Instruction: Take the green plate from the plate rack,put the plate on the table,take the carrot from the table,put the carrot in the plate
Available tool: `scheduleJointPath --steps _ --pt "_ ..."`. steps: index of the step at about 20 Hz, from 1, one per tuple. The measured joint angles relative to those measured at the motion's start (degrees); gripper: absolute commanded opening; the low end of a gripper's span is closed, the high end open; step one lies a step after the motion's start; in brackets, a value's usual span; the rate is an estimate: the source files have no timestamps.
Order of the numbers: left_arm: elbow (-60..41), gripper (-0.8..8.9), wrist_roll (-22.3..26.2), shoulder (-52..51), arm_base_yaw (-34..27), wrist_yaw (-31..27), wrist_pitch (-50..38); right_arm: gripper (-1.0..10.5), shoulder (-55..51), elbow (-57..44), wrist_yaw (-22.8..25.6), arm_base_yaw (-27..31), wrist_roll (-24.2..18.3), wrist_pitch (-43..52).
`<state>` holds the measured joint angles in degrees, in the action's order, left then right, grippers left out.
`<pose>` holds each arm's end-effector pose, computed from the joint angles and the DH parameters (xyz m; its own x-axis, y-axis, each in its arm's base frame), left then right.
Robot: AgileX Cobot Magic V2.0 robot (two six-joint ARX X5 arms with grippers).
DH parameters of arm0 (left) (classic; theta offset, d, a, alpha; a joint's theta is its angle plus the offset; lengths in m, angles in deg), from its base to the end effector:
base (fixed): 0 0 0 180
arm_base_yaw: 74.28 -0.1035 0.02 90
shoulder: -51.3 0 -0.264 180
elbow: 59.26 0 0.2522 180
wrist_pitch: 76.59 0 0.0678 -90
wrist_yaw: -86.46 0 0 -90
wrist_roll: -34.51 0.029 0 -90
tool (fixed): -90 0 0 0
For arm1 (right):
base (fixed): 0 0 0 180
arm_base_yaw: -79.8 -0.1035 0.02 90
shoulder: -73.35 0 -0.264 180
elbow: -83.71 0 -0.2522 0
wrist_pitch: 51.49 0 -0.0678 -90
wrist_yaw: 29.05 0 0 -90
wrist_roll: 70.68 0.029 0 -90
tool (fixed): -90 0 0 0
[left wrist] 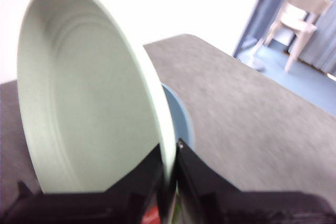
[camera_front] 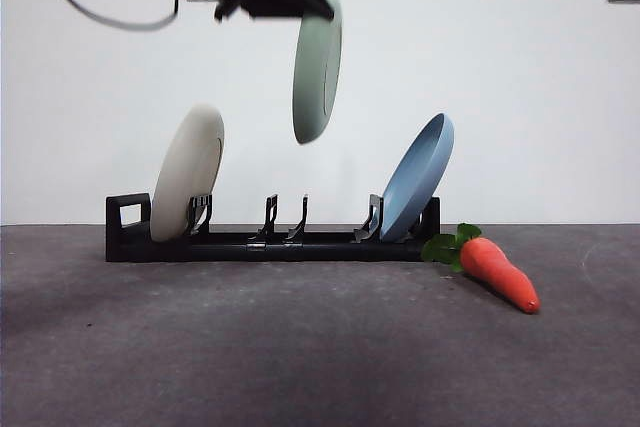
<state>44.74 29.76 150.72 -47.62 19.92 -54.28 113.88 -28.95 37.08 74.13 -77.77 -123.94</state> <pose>0.3563 -0.1918 0.3553 0.6022 -0.7478 -0.2794 0.7254 0.6588 -0.1997 0.1087 0.0226 0.3214 0.5963 0.4659 -0.6538 -0.4569 0.8666 0.2008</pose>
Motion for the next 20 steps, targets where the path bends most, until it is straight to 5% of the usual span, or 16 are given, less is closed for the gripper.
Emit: scheduleJointPath --steps 3,8,10,15,20 --pt "0.0 -0.06 7.2 -6.4 4.9 -4.3 12.1 6.6 0.0 0.0 0.0 0.0 0.0 0.0" --pt "0.5 -0.06 20.4 -13.2 15.0 -23.8 35.0 6.6 0.0 0.0 0.0 0.0 0.0 0.0" --pt "-0.1 -0.06 22.4 -12.8 17.9 -27.0 41.2 6.6 0.0 0.0 0.0 0.0 0.0 0.0" --pt "-8.9 -0.06 24.7 -12.7 24.6 -35.8 39.8 6.6 0.0 0.0 0.0 0.0 0.0 0.0" --pt "-25.0 -0.06 27.4 -12.4 28.9 -43.1 26.9 6.6 0.0 0.0 0.0 0.0 0.0 0.0"
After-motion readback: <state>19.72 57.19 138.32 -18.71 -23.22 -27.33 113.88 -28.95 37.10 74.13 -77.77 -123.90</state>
